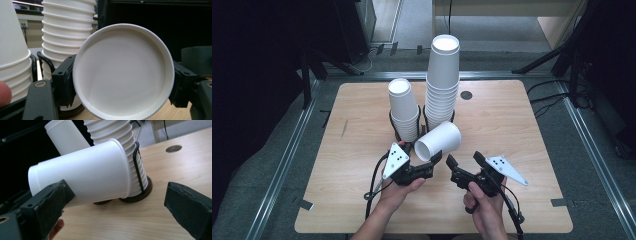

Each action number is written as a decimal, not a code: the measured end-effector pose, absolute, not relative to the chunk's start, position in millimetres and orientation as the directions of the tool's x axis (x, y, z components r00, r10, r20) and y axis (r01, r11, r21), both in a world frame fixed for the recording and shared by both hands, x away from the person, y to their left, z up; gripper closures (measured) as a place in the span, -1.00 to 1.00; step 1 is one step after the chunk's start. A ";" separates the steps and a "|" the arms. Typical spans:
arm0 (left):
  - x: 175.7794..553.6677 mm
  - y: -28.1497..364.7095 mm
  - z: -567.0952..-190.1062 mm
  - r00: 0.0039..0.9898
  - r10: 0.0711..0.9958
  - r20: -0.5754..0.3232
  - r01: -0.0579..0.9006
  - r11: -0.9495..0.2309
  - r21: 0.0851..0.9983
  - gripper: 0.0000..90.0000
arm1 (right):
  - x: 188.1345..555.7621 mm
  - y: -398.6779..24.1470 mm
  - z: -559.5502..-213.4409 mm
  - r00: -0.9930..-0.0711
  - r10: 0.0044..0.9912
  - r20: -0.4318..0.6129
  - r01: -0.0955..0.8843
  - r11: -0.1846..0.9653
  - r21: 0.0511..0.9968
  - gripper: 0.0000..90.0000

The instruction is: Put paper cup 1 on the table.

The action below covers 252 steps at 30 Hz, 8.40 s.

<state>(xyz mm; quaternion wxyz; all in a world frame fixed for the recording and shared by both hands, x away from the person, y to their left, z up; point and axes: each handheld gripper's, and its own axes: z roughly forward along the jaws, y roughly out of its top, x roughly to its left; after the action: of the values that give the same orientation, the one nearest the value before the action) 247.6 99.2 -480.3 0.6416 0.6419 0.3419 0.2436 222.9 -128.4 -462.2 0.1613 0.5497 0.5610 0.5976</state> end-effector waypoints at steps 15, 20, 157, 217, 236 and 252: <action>245.5 99.8 -482.8 0.634 0.766 -0.107 0.072 0.080 0.994 -0.46 | 231.6 -128.9 -461.9 -0.216 0.609 0.763 0.518 -0.591 0.619 -0.93; 245.2 98.7 -483.7 0.632 0.769 -0.102 0.063 0.080 0.995 -0.46 | 235.3 -127.0 -463.2 -0.182 0.526 0.831 0.556 -0.642 0.528 -0.93; 241.7 97.2 -479.3 0.660 0.750 -0.045 0.063 0.005 0.998 -0.62 | 293.0 -105.5 -486.7 0.070 -0.026 0.997 0.652 -0.755 -0.066 -0.68; 246.3 105.5 -478.6 0.650 0.756 -0.074 0.097 0.014 0.995 -0.62 | 283.8 -143.1 -430.2 -0.271 0.778 0.568 0.183 -0.537 0.823 -0.67; 250.1 108.9 -480.8 0.624 0.775 -0.096 0.117 0.029 0.993 -0.65 | 300.8 -155.2 -435.4 -0.215 0.956 0.198 -0.042 -0.212 0.976 -0.67; 252.9 113.2 -481.4 0.613 0.783 -0.104 0.127 0.032 0.991 -0.66 | 330.2 -165.7 -453.7 -0.176 0.977 0.123 -0.063 -0.136 0.989 -0.67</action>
<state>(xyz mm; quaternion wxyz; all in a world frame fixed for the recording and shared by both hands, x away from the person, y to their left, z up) 252.9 113.2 -481.4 0.6254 0.6444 0.3533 0.2623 330.2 -165.7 -453.7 0.4398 0.4675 0.4885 0.5911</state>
